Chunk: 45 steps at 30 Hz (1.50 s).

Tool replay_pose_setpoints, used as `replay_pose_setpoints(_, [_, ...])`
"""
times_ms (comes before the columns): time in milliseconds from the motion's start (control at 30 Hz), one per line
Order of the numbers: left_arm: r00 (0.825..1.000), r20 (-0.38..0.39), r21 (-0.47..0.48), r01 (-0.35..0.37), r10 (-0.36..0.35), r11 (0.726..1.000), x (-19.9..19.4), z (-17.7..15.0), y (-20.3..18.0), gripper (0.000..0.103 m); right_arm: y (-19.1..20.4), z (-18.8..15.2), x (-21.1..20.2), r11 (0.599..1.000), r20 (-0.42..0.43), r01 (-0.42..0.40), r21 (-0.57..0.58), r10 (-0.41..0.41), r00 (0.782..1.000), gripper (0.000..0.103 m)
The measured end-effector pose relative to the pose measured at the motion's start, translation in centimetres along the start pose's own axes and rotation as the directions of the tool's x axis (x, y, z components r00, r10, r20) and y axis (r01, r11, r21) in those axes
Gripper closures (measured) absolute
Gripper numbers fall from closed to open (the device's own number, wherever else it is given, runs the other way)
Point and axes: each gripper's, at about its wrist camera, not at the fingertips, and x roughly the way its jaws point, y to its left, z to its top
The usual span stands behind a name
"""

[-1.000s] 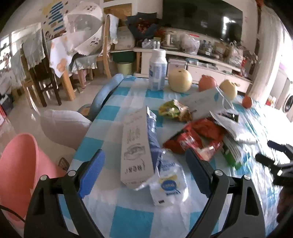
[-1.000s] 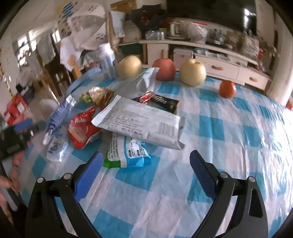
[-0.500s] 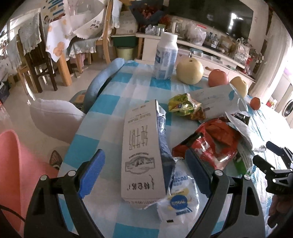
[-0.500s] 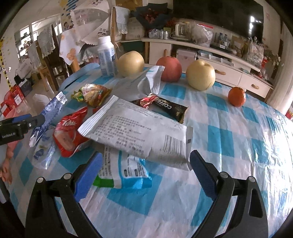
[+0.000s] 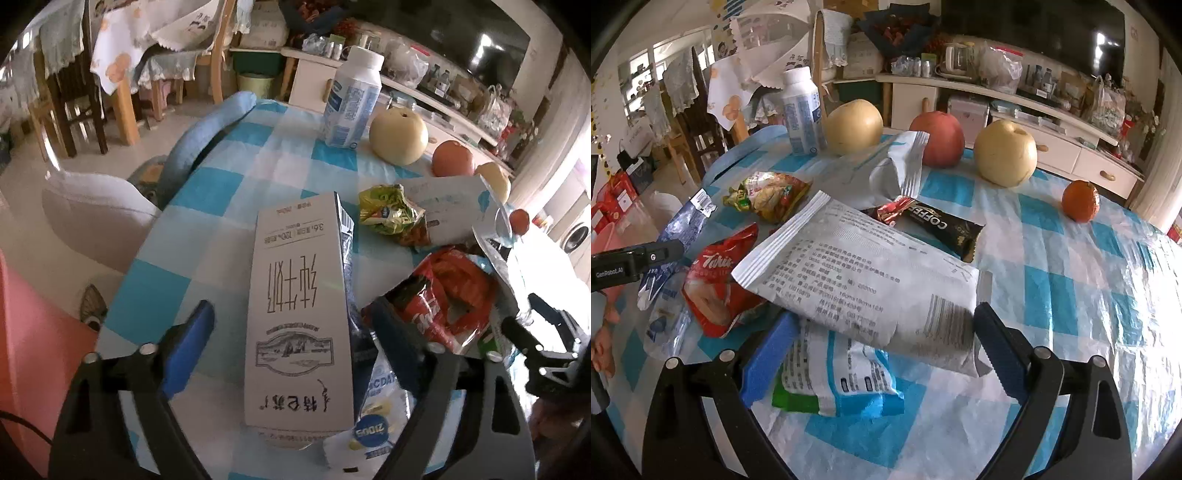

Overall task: Collect trash
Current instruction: 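Grasp a second white milk carton with the left tool while the right tool grasps a white paper packet, then carry the carton and paper packet to the pink basin and open both tools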

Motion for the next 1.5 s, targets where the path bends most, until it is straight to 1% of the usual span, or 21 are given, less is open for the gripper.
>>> replay_pose_setpoints(67, [1.0, -0.013, -0.017, 0.019, -0.02, 1.0, 0.4, 0.0, 0.0, 0.028, 0.1, 0.1, 0.3, 1.0, 0.0, 0.005, 0.001, -0.005, 1.0, 0.008])
replay_pose_setpoints(233, [0.999, -0.023, -0.02, 0.03, -0.03, 0.999, 1.0, -0.1, -0.2, 0.032, 0.3, 0.1, 0.7, 1.0, 0.008, 0.013, -0.01, -0.013, 1.0, 0.009])
replay_pose_setpoints(267, [0.999, -0.021, -0.024, 0.034, -0.035, 0.999, 1.0, -0.1, -0.1, 0.035, 0.2, 0.1, 0.7, 1.0, 0.01, 0.009, -0.008, -0.008, 1.0, 0.012])
replay_pose_setpoints(300, [0.999, -0.018, -0.028, 0.034, -0.034, 0.999, 0.9, -0.1, 0.0, 0.038, 0.2, 0.2, 0.7, 1.0, 0.012, -0.004, -0.003, 0.004, 1.0, 0.021])
replay_pose_setpoints(333, [0.999, -0.017, -0.029, 0.033, -0.034, 0.999, 0.9, -0.1, 0.1, 0.038, 0.2, 0.3, 0.7, 1.0, 0.016, -0.019, 0.001, 0.019, 1.0, 0.029])
replay_pose_setpoints(533, [0.999, -0.013, -0.037, 0.045, -0.046, 0.998, 0.8, -0.1, 0.3, 0.038, 1.0, 0.3, 0.0, 0.999, 0.037, -0.024, -0.033, 0.025, 0.999, 0.051])
replay_pose_setpoints(733, [0.999, -0.004, -0.032, 0.048, -0.048, 0.998, 0.2, -0.3, 0.5, 0.039, 0.8, 0.4, -0.6, 0.999, 0.061, -0.03, -0.042, 0.033, 0.998, 0.064])
replay_pose_setpoints(900, [0.999, 0.017, -0.029, 0.05, -0.049, 0.998, -0.6, -0.3, 0.7, 0.039, 0.8, 0.2, -1.2, 0.999, 0.081, -0.021, -0.045, 0.024, 0.996, 0.07])
replay_pose_setpoints(1033, [0.998, 0.032, -0.021, 0.057, -0.057, 0.998, -1.2, -0.4, 0.8, 0.039, 0.8, 0.3, -2.2, 0.999, 0.113, -0.022, -0.034, 0.025, 0.993, 0.081])
replay_pose_setpoints(1100, [0.997, 0.04, -0.017, 0.064, -0.063, 0.998, -1.7, -0.4, 0.8, 0.039, 0.7, 0.4, -2.8, 0.999, 0.128, -0.034, -0.023, 0.037, 0.991, 0.082])
replay_pose_setpoints(1300, [0.995, 0.06, -0.016, 0.087, -0.086, 0.996, -2.5, -0.5, 1.2, 0.039, 0.9, 0.4, -4.1, 0.999, 0.155, -0.039, -0.019, 0.042, 0.987, 0.082])
replay_pose_setpoints(1500, [0.991, 0.078, -0.008, 0.111, -0.11, 0.994, -3.5, -0.7, 1.4, 0.039, 1.2, 0.5, -5.3, 0.997, 0.186, -0.075, -0.009, 0.076, 0.98, 0.082])
